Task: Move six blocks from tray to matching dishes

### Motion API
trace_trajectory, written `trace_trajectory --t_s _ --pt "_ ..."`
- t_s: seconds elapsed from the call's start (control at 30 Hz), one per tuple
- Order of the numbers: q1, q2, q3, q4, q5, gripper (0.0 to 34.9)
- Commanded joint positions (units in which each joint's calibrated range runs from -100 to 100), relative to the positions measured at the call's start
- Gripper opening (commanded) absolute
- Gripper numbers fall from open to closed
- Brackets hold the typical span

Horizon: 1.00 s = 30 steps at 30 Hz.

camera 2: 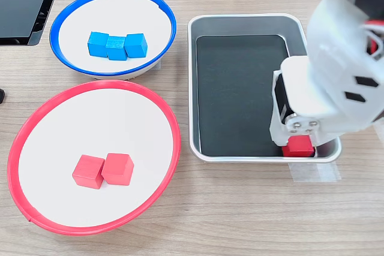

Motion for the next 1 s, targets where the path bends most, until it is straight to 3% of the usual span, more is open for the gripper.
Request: trace_trajectory --t_s 0.0,0.17,0.23,0.37,0.6,0.63,0.7,0.73,0.77,0.9,0.97 --pt "1.7 0.5 -2.7 0.2 1.6 0.2" --pt "11.5 1.2 -19.6 9.6 7.0 0.1" --pt "15.2 3.8 -30.5 10.1 8.1 0.1" --pt "16.4 14.7 -50.4 6.2 8.5 0.1" --pt "13.6 30.8 -59.9 -5.2 10.4 0.3" --pt "13.6 31.4 -60.1 -5.8 10.6 1.1" --pt "13.8 32.5 -59.1 -7.9 10.8 6.2" --pt "14.1 32.4 -57.4 -9.1 11.0 14.8" --pt "14.7 30.9 -55.2 -10.2 11.1 18.3" --pt "15.9 22.8 -45.7 -15.2 12.1 10.7" --pt "16.9 14.8 -36.3 -20.1 12.4 10.1"
